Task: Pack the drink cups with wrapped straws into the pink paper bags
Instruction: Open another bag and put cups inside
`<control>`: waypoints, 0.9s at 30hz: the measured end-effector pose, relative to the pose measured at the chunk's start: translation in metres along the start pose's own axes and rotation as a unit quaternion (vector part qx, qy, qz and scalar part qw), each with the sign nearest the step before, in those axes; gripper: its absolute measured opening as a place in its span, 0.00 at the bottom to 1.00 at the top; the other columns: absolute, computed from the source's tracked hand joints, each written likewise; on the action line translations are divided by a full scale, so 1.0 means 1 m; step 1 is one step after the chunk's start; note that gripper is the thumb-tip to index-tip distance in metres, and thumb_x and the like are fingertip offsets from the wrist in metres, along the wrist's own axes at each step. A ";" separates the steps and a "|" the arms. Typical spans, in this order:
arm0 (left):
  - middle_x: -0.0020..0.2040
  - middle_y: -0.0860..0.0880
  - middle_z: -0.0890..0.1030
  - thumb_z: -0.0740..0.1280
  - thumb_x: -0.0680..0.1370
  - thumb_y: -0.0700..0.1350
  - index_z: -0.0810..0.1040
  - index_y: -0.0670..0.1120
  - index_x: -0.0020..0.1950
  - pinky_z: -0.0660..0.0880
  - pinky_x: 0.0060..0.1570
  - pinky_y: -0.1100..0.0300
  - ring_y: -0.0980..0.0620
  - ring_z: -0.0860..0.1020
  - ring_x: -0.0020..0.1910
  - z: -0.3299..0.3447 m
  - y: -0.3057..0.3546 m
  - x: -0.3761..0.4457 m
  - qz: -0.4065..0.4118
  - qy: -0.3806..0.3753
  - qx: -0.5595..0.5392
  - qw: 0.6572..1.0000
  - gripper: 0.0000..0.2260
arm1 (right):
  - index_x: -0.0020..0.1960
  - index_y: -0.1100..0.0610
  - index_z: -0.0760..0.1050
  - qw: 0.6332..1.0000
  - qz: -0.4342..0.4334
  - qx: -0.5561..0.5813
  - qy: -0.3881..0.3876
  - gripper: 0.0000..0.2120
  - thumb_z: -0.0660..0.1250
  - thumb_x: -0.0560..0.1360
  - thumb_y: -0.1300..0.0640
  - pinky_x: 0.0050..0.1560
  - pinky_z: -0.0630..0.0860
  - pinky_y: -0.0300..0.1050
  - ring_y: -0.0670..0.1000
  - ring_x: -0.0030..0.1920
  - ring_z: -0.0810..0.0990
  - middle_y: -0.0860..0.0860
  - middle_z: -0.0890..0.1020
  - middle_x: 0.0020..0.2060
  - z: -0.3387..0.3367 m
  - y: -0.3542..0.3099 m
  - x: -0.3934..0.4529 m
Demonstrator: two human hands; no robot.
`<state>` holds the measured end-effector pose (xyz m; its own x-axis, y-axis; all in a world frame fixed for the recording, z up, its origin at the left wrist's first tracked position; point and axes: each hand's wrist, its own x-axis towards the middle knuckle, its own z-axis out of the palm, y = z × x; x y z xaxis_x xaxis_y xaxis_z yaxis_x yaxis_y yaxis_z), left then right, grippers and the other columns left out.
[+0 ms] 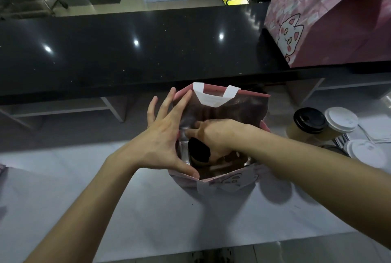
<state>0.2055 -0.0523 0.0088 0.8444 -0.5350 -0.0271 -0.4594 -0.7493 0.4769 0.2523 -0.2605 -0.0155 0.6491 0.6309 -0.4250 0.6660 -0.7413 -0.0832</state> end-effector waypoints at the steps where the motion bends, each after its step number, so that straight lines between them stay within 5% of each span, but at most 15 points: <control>1: 0.87 0.55 0.28 0.80 0.55 0.78 0.30 0.61 0.86 0.26 0.79 0.38 0.53 0.20 0.81 0.000 0.001 0.000 -0.001 -0.002 0.003 1.000 0.77 | 0.79 0.44 0.63 1.000 0.004 0.002 -0.001 0.45 0.83 0.69 0.42 0.36 0.68 0.44 0.54 0.55 0.79 0.49 0.74 0.60 0.001 -0.001 0.002; 5: 0.87 0.55 0.29 0.81 0.55 0.77 0.30 0.60 0.87 0.25 0.79 0.41 0.55 0.20 0.81 0.001 0.003 0.000 0.009 0.002 0.001 1.000 0.78 | 0.80 0.45 0.63 1.000 0.025 0.006 0.007 0.46 0.82 0.69 0.38 0.45 0.75 0.49 0.58 0.59 0.81 0.52 0.77 0.62 0.000 -0.002 0.008; 10: 0.77 0.73 0.23 0.82 0.56 0.75 0.35 0.59 0.88 0.25 0.77 0.45 0.60 0.18 0.78 0.002 0.004 0.000 0.041 0.022 -0.009 0.999 0.75 | 0.82 0.45 0.61 0.999 0.032 0.021 0.016 0.52 0.82 0.67 0.33 0.52 0.79 0.50 0.57 0.63 0.81 0.51 0.78 0.66 -0.003 0.001 0.009; 13: 0.88 0.64 0.39 0.78 0.61 0.77 0.48 0.55 0.90 0.26 0.79 0.33 0.53 0.24 0.83 -0.004 0.006 -0.001 0.055 0.040 0.047 0.997 0.67 | 0.85 0.43 0.57 0.999 0.042 0.028 0.009 0.56 0.82 0.67 0.31 0.60 0.79 0.52 0.57 0.68 0.79 0.50 0.75 0.73 -0.009 0.000 -0.003; 15: 0.87 0.54 0.61 0.74 0.65 0.77 0.65 0.53 0.86 0.31 0.80 0.28 0.48 0.33 0.88 -0.012 0.009 -0.002 0.048 0.075 0.100 0.991 0.55 | 0.83 0.44 0.62 0.996 0.053 0.062 0.028 0.47 0.79 0.72 0.34 0.60 0.80 0.52 0.56 0.67 0.79 0.50 0.76 0.74 -0.016 0.002 -0.018; 18: 0.66 0.54 0.82 0.75 0.70 0.68 0.84 0.54 0.69 0.43 0.82 0.30 0.44 0.59 0.85 -0.019 0.018 -0.002 0.059 0.171 0.122 0.976 0.31 | 0.76 0.44 0.71 0.988 0.073 0.115 0.066 0.27 0.72 0.80 0.40 0.52 0.76 0.49 0.51 0.59 0.80 0.48 0.81 0.69 -0.028 0.009 -0.053; 20: 0.55 0.53 0.82 0.77 0.72 0.63 0.88 0.53 0.58 0.54 0.80 0.36 0.46 0.68 0.74 -0.020 0.025 0.002 0.083 0.219 0.112 0.966 0.20 | 0.74 0.44 0.76 0.978 0.087 0.153 0.115 0.20 0.69 0.83 0.45 0.54 0.77 0.49 0.51 0.59 0.81 0.48 0.83 0.66 -0.035 0.013 -0.082; 23: 0.50 0.54 0.79 0.77 0.75 0.60 0.88 0.53 0.52 0.66 0.69 0.45 0.49 0.70 0.62 -0.021 0.043 0.016 0.118 0.244 0.103 0.957 0.13 | 0.68 0.45 0.81 0.947 0.105 0.227 0.202 0.15 0.66 0.84 0.54 0.61 0.81 0.47 0.47 0.59 0.83 0.43 0.85 0.62 -0.037 0.019 -0.128; 27: 0.51 0.53 0.80 0.75 0.77 0.57 0.88 0.51 0.52 0.72 0.62 0.51 0.52 0.74 0.56 -0.018 0.082 0.044 0.155 0.207 0.098 0.961 0.11 | 0.54 0.49 0.86 0.879 0.157 0.299 0.336 0.17 0.63 0.81 0.66 0.47 0.76 0.33 0.38 0.45 0.84 0.43 0.88 0.49 -0.018 0.036 -0.184</control>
<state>0.2099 -0.1303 0.0623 0.6778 -0.5735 0.4601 -0.7150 -0.6600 0.2305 0.1634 -0.3993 0.0760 0.9710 0.2174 0.0993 0.2327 -0.7649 -0.6006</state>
